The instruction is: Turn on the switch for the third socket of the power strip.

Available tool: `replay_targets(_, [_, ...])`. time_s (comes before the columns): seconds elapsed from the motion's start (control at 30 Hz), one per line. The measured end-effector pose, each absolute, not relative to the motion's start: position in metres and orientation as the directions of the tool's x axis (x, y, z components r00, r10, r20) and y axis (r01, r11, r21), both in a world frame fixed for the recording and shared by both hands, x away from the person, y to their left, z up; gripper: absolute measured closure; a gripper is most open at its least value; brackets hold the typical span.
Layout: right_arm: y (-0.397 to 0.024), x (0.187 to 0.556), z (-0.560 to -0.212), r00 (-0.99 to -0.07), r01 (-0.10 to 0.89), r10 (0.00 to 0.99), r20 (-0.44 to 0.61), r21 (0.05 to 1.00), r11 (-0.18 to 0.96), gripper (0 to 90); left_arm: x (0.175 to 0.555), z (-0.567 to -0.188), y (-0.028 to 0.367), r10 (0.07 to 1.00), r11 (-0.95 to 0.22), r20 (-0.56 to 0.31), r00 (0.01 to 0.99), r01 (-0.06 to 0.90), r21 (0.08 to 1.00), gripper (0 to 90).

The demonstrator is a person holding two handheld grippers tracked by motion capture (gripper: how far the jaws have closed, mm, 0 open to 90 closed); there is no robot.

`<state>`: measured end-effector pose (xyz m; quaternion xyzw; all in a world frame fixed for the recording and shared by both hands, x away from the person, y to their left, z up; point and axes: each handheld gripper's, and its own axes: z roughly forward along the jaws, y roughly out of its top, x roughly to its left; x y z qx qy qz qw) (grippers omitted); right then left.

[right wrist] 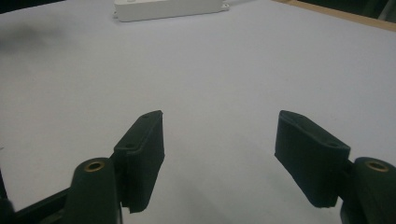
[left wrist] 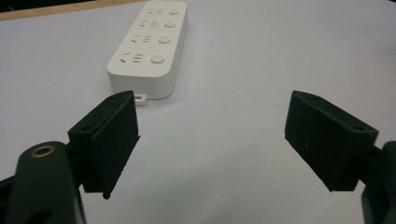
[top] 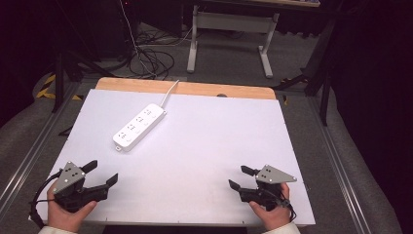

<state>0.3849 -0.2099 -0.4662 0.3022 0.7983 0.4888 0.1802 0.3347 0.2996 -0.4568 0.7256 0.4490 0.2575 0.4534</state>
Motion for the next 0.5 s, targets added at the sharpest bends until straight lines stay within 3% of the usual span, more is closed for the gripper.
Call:
replay_targets(0.2, [-0.2107, 0.3858, -0.4667, -0.747, 0.313, 0.665, 0.011, 0.888, 0.336, 33.7, 0.3322, -0.4545, 0.2972, 0.887, -0.234, 0.027, 0.46, 0.399, 0.887, 19.1])
replay_targets(0.5, [-0.2106, 0.3855, -0.4669, -0.747, 0.315, 0.665, 0.014, 0.888, 0.334, 33.8, 0.3323, -0.453, 0.297, 0.887, -0.202, -0.018, 0.461, 0.423, 0.883, 19.4])
